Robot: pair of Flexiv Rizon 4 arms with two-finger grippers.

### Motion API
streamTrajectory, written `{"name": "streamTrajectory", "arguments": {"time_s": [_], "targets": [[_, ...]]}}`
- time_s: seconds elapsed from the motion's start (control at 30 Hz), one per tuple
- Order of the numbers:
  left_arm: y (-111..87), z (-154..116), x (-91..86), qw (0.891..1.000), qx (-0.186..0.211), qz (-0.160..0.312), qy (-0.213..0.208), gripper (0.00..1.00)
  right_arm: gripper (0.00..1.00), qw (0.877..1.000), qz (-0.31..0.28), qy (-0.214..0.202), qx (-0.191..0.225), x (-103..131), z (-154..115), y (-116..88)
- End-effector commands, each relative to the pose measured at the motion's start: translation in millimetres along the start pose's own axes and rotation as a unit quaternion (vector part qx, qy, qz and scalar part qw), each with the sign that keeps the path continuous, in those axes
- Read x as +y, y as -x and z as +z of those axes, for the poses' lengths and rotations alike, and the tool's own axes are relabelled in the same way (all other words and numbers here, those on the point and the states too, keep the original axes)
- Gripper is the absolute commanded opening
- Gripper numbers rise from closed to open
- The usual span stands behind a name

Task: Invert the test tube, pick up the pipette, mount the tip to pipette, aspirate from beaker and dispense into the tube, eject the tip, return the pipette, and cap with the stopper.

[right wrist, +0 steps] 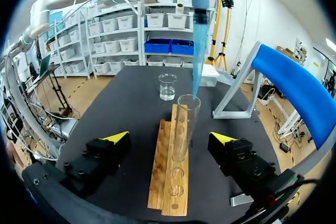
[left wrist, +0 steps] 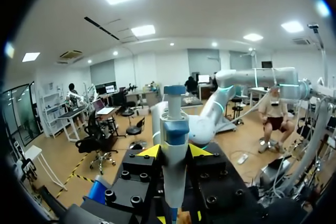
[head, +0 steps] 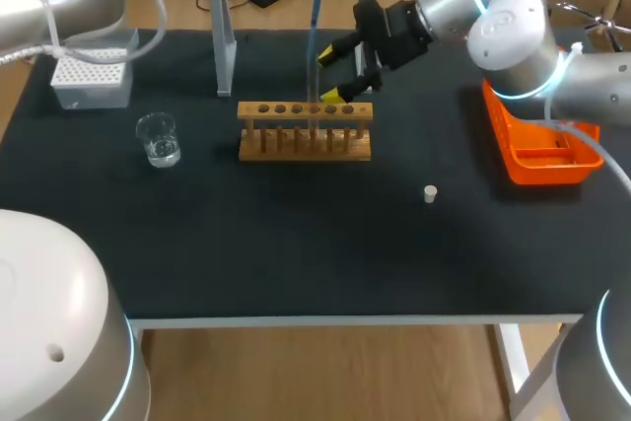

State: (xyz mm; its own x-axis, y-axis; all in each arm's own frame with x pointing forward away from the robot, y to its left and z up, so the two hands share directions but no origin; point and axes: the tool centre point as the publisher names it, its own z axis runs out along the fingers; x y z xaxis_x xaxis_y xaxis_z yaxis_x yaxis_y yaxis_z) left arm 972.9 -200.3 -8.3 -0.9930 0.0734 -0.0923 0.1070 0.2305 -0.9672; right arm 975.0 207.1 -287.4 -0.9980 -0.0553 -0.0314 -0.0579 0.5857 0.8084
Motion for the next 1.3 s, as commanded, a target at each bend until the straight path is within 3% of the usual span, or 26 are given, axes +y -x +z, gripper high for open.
{"name": "streamTrajectory", "arguments": {"time_s": [0.03, 0.3, 0.57, 0.9, 1.3], "targets": [[-4.2, -3, -10.7, 1.0, -0.007, 0.007, 0.006, 0.0, 1.0, 1.0, 0.0, 0.0, 0.001, 0, 0, 1], [-10.8, -7, -28.8, 0.999, -0.021, 0.025, 0.019, 0.0, 1.0, 1.0, 0.0, 0.0, 0.001, 0, 0, 1], [-42.9, -24, -27.5, 0.998, -0.053, 0.018, 0.024, 0.0, 1.0, 1.0, 0.0, 0.0, 0.001, 0, 0, 1], [-91.1, -22, -6.4, 0.998, -0.059, 0.004, 0.019, 0.0, 1.0, 1.0, 0.0, 0.0, 0.001, 0, 0, 1], [-126.2, 3, 27.1, 1.0, 0.013, 0.019, -0.01, 0.0, 1.0, 1.0, 0.0, 0.0, 0.001, 0, 0, 1]]}}
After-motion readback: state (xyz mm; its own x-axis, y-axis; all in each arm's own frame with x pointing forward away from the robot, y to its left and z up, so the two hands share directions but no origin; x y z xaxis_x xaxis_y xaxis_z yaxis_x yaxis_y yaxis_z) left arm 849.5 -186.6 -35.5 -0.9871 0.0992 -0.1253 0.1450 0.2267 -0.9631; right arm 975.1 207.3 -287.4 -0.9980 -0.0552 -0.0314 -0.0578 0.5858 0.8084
